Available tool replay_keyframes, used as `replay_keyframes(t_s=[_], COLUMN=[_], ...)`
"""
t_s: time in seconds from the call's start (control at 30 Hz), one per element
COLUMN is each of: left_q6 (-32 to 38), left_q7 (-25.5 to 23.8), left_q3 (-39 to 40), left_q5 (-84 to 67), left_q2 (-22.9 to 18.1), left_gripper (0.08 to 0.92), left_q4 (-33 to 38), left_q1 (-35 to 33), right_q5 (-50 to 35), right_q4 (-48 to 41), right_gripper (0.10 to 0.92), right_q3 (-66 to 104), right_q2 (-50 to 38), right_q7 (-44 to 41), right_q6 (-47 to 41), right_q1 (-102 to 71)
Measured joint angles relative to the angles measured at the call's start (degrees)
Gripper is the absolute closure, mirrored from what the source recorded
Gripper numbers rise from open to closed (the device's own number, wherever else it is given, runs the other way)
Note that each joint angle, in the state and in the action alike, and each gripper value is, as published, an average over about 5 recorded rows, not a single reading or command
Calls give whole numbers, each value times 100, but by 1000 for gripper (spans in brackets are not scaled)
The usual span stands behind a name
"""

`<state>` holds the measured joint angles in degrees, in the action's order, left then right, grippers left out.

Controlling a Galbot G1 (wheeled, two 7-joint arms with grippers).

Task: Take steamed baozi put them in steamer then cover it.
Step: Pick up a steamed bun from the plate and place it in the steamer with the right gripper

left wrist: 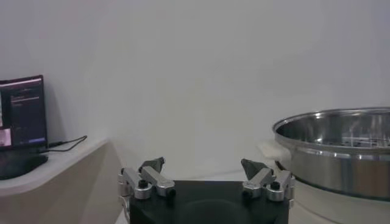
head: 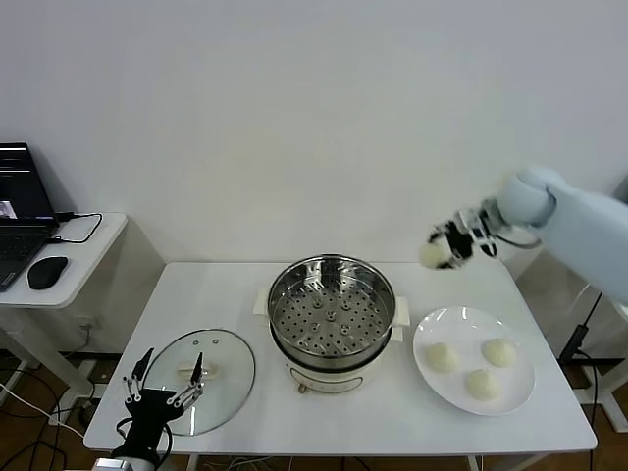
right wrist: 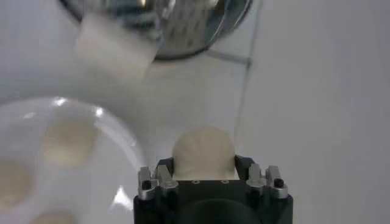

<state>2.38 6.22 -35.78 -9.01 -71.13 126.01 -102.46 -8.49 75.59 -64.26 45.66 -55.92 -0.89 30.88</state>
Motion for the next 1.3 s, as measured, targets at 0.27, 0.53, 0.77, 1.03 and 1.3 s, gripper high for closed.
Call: replay_keyframes(t_s=[0.27, 0.53, 0.77, 1.03, 1.3], left_q6=[-8, -14, -28, -33, -34], left_q7=[-1, -1, -2, -6, -8], left_q3=[-47, -143, -176, -152, -150], left_q5=[-16, -60, -74, -74, -75], left_q2=[-36, -67, -64, -83, -81], left_gripper=[177, 177, 177, 177, 177], left_q4=[52, 65, 38, 37, 37], left_q1=[38, 62, 114, 141, 160], right_q5=[-76, 594, 1417, 2203, 2607], right_q4=[140, -64, -451, -878, -1163], right_gripper=[406, 406, 401, 398, 310], right_q3=[-672, -1033, -1105, -1110, -1089], right_q2=[828, 1456, 1829, 2128, 2295], right_q7=[334, 685, 947, 1146, 1269], right_q6=[414, 1189, 1913, 2489, 2756], right_q1=[287, 190, -91, -347, -501])
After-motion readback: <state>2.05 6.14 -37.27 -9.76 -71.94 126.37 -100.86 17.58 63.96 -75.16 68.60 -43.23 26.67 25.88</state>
